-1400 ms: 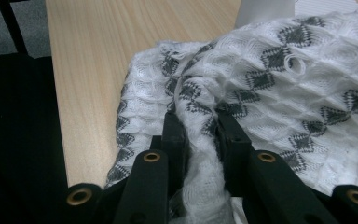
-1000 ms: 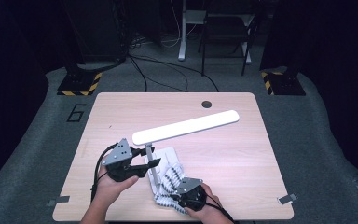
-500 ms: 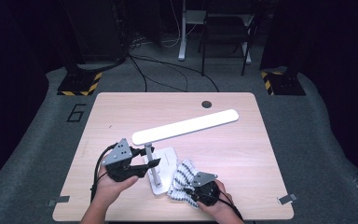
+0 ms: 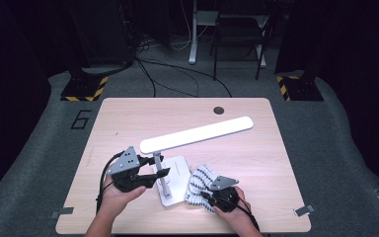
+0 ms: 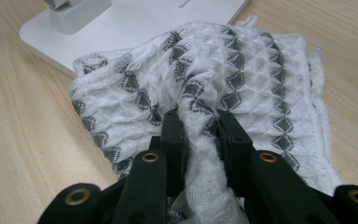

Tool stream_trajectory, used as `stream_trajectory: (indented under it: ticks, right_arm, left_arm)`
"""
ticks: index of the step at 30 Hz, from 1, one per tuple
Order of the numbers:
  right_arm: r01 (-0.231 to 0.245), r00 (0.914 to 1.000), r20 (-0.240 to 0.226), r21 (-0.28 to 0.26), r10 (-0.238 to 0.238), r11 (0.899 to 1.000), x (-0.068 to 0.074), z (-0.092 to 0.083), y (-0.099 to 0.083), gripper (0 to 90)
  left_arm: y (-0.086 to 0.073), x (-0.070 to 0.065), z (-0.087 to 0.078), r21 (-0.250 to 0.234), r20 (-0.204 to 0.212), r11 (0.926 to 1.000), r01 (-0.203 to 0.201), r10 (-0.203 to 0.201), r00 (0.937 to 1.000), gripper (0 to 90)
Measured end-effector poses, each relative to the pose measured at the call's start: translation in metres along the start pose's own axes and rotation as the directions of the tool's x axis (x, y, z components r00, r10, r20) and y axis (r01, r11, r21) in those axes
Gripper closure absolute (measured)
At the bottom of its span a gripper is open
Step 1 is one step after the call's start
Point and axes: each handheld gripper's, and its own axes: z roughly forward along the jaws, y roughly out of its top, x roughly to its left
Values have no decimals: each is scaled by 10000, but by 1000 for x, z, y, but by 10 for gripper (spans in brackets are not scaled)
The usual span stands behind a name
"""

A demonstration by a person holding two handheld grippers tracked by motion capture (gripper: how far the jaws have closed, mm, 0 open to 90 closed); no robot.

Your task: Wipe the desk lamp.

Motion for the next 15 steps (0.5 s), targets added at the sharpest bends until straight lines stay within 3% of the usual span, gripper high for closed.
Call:
stream_trajectory:
  ticks: [8,15]
  right_arm:
    - [72,9997,232,-224,-67,9997,1,-5,0,748]
    - [15,9999,129,-550,-8,9985,2,-11,2,744]
  left_arm:
    - [0,1,0,-83,255,10000,23,-21,9997,526]
    - [1,0,0,-11,225,10000,35,-35,9997,525]
